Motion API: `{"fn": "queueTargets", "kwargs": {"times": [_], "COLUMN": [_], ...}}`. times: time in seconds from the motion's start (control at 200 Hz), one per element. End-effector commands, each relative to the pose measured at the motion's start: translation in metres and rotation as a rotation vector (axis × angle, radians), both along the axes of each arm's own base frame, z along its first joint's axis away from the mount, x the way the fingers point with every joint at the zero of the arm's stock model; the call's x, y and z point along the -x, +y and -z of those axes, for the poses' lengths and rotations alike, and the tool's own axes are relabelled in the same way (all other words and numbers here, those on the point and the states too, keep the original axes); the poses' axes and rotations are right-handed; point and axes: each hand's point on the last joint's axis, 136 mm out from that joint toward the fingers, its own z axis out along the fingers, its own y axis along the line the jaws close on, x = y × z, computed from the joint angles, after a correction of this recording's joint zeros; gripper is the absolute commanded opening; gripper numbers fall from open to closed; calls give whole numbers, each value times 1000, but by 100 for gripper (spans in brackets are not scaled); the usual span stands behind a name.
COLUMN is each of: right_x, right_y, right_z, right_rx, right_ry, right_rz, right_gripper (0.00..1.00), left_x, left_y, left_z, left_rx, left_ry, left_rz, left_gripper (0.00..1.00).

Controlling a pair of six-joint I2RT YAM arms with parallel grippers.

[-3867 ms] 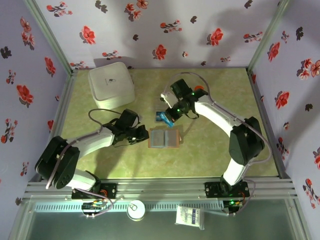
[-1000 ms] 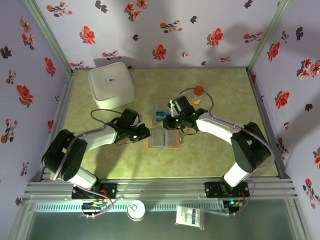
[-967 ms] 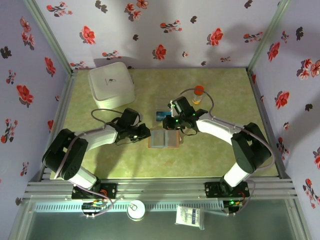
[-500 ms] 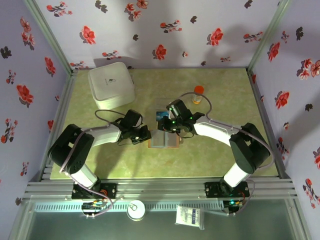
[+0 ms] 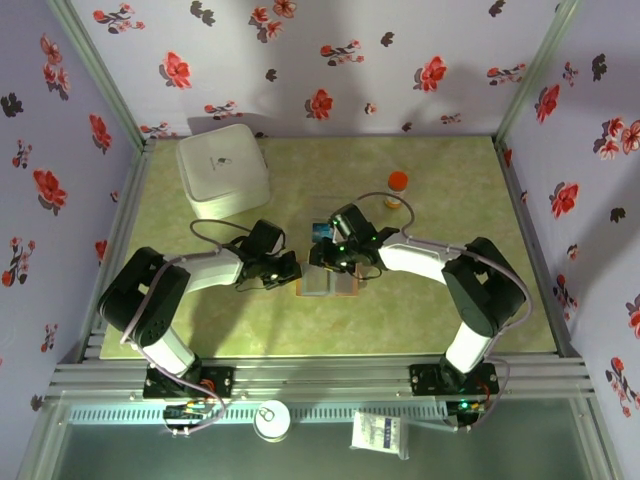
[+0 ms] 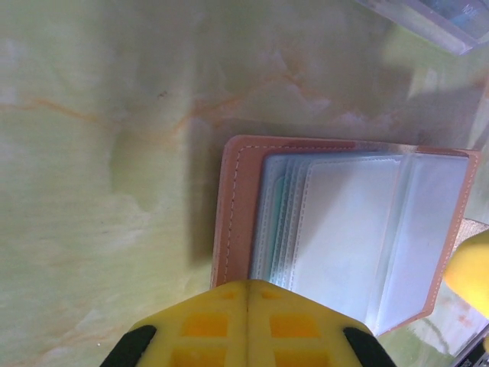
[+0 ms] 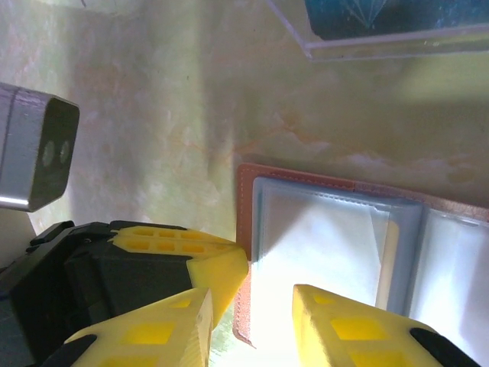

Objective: Take the credit cards out of the card holder

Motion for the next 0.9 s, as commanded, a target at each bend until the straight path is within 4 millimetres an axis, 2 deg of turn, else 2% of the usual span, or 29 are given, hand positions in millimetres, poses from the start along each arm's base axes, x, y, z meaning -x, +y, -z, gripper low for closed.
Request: {"fn": "queueTargets", "kwargs": {"times": [0.0,0.37,0.895], "right_x": [6,13,18], "right_y": [7,0,1], "right_z": [4,15,31], "right_rx": [-10,47,66], "right_ry": [35,57,94], "right_rz": [-11,-17,-14], "right_gripper": [33,34,34], "left_x": [2,6,11], "left_y": [1,7,12], "left_z": [3,14,18], "left_rx": [-27,-45,-64], "left_ry": [0,13,11], "left_rz": [23,6,13], "left_gripper": [1,0,0]}}
